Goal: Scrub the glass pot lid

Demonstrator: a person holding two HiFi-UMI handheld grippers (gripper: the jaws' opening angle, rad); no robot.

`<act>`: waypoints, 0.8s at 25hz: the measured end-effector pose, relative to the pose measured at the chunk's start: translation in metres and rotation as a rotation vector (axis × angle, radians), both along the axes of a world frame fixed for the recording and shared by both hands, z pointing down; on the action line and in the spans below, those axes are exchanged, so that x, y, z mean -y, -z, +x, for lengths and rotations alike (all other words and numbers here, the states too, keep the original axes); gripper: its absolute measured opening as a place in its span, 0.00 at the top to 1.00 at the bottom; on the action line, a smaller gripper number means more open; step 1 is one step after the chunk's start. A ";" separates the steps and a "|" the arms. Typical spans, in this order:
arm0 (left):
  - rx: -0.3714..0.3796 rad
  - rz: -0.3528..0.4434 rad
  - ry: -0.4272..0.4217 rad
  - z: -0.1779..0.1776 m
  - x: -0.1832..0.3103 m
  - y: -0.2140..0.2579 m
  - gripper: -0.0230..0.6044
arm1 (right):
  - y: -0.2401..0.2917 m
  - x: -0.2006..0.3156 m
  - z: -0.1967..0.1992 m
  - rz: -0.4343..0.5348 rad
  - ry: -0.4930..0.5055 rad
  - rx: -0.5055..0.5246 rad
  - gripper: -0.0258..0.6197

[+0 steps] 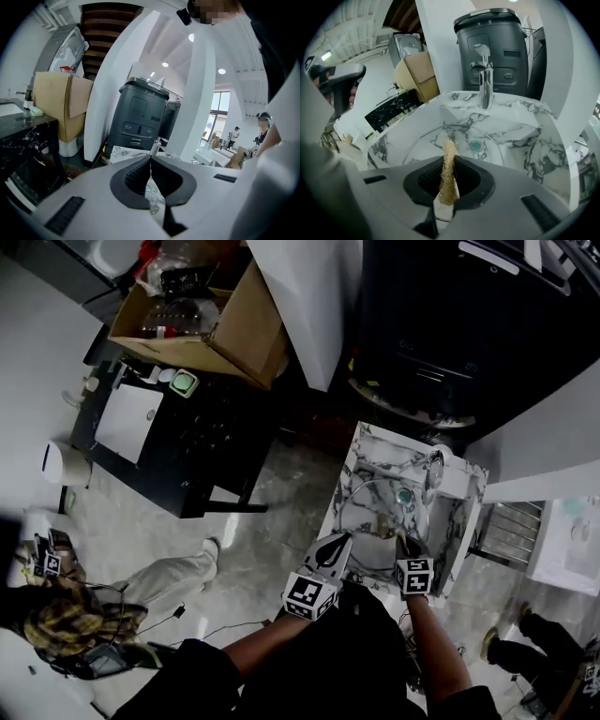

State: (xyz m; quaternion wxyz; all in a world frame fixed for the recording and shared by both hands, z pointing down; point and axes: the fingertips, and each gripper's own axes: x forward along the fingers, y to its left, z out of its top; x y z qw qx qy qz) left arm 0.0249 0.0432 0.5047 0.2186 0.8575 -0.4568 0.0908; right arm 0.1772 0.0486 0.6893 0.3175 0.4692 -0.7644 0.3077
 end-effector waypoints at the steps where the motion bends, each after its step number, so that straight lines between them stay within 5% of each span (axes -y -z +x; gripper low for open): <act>1: 0.003 -0.005 -0.001 0.001 0.001 -0.004 0.94 | -0.010 -0.001 0.002 -0.022 0.016 -0.014 0.87; 9: 0.002 -0.067 -0.009 0.000 0.010 -0.020 0.94 | -0.057 0.003 0.008 -0.099 0.068 -0.066 0.87; 20: 0.038 -0.045 -0.036 -0.007 0.017 -0.021 0.94 | -0.087 0.000 0.005 -0.223 0.108 -0.133 0.87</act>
